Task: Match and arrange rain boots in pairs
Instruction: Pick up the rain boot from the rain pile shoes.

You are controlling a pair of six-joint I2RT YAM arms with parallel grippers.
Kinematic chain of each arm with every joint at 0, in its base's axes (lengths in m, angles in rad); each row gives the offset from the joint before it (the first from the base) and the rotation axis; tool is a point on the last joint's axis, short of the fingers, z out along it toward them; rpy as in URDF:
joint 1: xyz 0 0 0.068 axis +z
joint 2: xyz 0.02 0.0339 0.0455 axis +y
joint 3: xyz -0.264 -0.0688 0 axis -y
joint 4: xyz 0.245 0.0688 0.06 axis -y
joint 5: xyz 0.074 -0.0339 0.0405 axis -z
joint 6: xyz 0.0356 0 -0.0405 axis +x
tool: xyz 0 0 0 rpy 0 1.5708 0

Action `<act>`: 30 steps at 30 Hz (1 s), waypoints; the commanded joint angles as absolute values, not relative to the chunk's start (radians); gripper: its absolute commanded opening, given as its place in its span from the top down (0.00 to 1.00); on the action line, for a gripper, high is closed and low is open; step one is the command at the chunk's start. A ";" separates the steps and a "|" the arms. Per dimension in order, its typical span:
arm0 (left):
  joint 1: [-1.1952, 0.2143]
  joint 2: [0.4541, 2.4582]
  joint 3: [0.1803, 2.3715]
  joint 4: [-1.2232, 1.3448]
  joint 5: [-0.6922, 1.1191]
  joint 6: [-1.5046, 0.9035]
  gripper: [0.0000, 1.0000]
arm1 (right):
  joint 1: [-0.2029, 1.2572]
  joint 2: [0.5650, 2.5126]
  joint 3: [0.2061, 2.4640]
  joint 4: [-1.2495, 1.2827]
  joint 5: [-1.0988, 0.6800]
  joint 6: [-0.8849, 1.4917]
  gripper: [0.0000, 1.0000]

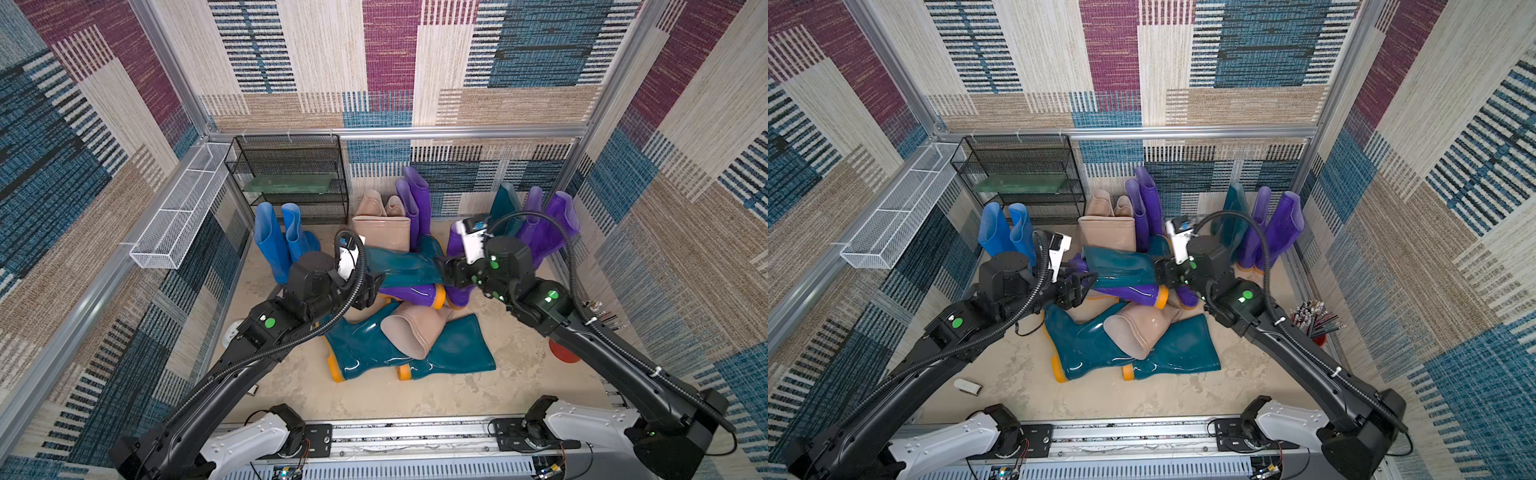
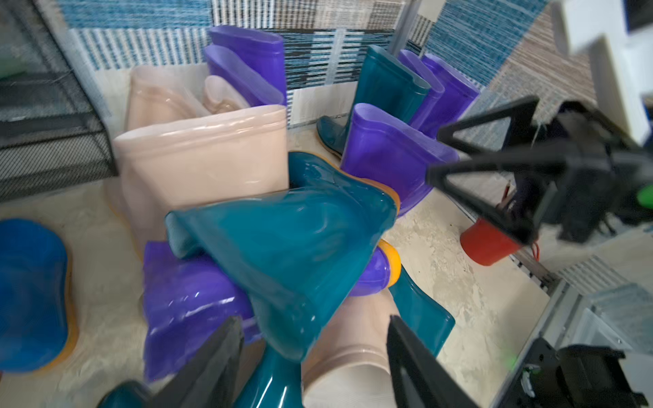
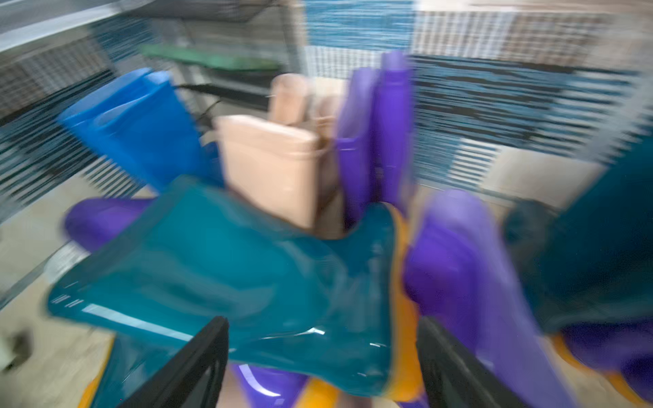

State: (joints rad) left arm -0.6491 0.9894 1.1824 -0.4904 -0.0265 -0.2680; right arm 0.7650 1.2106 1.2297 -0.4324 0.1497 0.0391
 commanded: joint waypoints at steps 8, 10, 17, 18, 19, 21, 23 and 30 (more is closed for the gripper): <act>-0.624 0.880 1.127 -0.524 -0.125 -0.470 0.33 | 0.942 1.432 1.291 -0.501 0.376 -0.121 0.08; -0.623 0.884 1.140 -0.542 -0.119 -0.458 0.33 | 0.919 1.450 1.298 -0.469 0.355 -0.106 0.13; -0.624 0.851 1.131 -0.557 -0.095 -0.445 0.33 | 0.833 1.431 1.336 -0.403 0.264 -0.073 0.60; -0.624 0.847 1.128 -0.553 -0.093 -0.443 0.32 | 0.814 1.424 1.342 -0.389 0.261 -0.066 0.64; -0.624 0.845 1.125 -0.548 -0.092 -0.440 0.32 | 0.800 1.420 1.343 -0.374 0.247 -0.063 0.65; -0.623 0.844 1.124 -0.544 -0.095 -0.427 0.32 | 0.793 1.425 1.333 -0.339 0.172 -0.134 0.55; -0.624 0.845 1.131 -0.543 -0.095 -0.410 0.32 | 0.812 1.449 1.340 -0.356 0.180 -0.138 0.30; -0.624 0.845 1.162 -0.556 -0.094 -0.347 0.32 | 0.838 1.581 1.382 -0.431 0.256 -0.113 0.22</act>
State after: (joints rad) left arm -0.6239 0.8467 1.1446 -0.5488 -0.0978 -0.3885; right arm 0.8318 1.5520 1.3769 -0.4274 0.1963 -0.1200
